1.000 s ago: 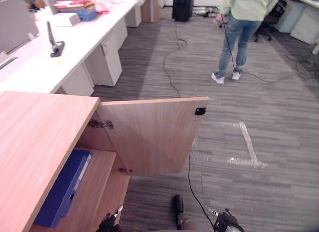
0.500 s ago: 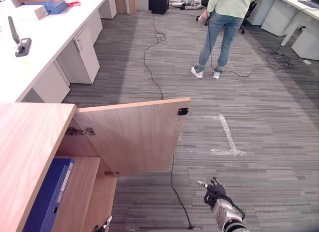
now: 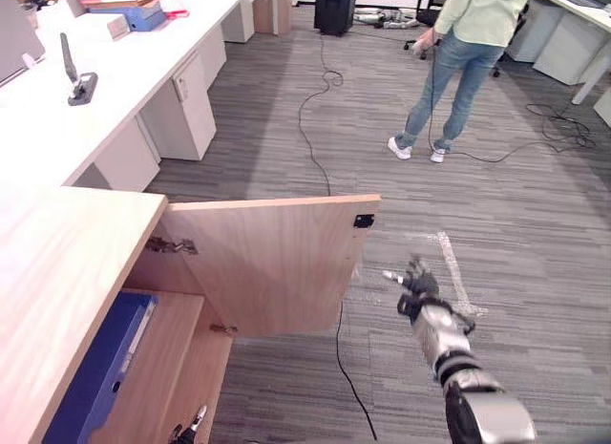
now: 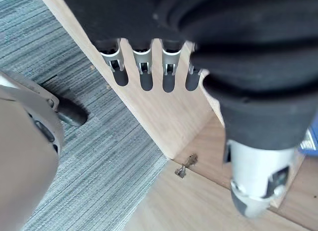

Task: Walk over to the cabinet, pick up the folder, carry it to the office cabinet, place the folder inside the office cabinet, then close the office cabinet door

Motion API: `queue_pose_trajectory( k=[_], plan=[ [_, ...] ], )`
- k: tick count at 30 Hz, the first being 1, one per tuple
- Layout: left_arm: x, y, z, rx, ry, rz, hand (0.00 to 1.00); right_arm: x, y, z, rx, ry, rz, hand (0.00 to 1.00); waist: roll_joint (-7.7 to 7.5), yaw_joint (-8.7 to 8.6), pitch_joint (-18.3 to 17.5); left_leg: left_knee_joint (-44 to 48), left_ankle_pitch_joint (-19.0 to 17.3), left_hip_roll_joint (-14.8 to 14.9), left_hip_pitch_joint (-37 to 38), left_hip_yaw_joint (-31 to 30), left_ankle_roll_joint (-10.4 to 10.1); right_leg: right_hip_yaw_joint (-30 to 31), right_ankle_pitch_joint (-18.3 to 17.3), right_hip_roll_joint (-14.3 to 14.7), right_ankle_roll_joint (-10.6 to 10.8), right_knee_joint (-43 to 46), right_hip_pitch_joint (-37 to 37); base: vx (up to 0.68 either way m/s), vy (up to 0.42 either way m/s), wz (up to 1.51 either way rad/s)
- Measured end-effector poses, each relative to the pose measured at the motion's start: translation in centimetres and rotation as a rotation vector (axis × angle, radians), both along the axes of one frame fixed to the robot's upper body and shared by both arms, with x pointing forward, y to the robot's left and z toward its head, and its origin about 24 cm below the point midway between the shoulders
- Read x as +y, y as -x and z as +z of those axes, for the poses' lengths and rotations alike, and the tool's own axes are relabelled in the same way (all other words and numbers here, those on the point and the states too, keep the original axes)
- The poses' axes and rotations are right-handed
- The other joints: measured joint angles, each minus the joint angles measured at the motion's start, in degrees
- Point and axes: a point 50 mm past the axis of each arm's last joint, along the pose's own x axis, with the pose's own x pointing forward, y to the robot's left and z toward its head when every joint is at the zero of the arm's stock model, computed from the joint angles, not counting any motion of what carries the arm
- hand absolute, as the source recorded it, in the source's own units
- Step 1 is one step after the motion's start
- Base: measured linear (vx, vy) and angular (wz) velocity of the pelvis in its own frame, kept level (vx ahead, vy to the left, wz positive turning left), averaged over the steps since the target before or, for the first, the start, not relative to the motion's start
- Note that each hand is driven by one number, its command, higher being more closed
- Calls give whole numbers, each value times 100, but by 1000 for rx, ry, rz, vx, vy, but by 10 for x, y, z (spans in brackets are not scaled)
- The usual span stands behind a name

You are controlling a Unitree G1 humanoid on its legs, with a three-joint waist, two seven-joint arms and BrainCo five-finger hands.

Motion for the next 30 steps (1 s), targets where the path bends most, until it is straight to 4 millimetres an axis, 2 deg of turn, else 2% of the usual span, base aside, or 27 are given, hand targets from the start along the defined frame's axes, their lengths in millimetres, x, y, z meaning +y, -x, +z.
queue_pose_trajectory(
  k=[2, 4, 7, 8, 10, 12, 17, 23, 26, 27, 30],
  plan=[
    [2, 1, 0, -4, 3, 20, 0, -1, -15, 17, -39, 5, -5, 0, -28, 91, 18, -89, 100, -3, -7, -115, -18, -93, 9, 13, -10, -11, 22, -76, -17, 29],
    [5, 8, 0, 5, 2, 53, 0, 3, -36, 42, -100, -15, -6, 0, -64, 227, 45, -246, 263, -9, -22, -335, -29, -302, 16, 36, -22, -37, 79, -104, -32, 44],
    [7, 16, 0, 18, -1, 82, 0, 8, -47, 57, -126, -15, 3, 0, -73, 353, 68, -368, 404, -41, -69, -604, -20, -562, 18, 38, -30, -79, 177, -67, -12, 48],
    [8, 17, 0, 19, -2, 88, 0, 8, -49, 59, -130, -15, 4, 0, -75, 374, 72, -380, 426, -46, -90, -659, -18, -601, 17, 38, -31, -79, 177, -48, -2, 47],
    [12, 25, 0, 33, -10, 122, 0, -7, -48, 61, -113, 12, -52, 0, -87, 504, 106, -489, 533, -68, -109, -854, -17, -768, 14, 35, -34, -80, 222, -33, 4, 37],
    [14, 34, 0, 50, -14, 144, 0, -9, -48, 61, -116, 0, -64, 0, -78, 499, 140, -533, 578, -78, -97, -937, -13, -862, 11, 36, -36, -86, 277, -13, 3, 23],
    [18, 38, 0, 54, -22, 174, 0, -26, -45, 62, -98, 48, -70, 0, -20, 551, 228, -535, 630, -97, -102, -1185, -13, -1072, -34, 48, -71, -111, 416, -19, -6, 23],
    [27, 36, 3, 43, -43, 193, 0, -29, -44, 63, -78, 156, -7, 0, 47, 545, 269, -526, 656, -13, -99, -1329, -49, -1182, -122, 146, -95, -109, 486, -8, -26, 8],
    [35, 32, 4, 29, -53, 251, 0, -17, -38, 60, -76, 339, 168, 0, 64, 418, 267, -462, 620, 174, -120, -1372, -129, -1158, -173, 323, -137, -116, 500, -5, -76, -5],
    [38, 32, 5, 24, -55, 279, 0, -7, -36, 59, -76, 413, 261, 0, 67, 333, 263, -416, 587, 272, -150, -1356, -177, -1117, -198, 425, -169, -128, 497, -18, -87, -23],
    [43, 29, 5, 12, -51, 340, 0, 7, -21, 52, -60, 579, 539, 0, 82, 267, 254, -259, 489, 565, -146, -1170, -318, -902, -282, 701, -299, -159, 460, -10, -88, -37]
  ],
)
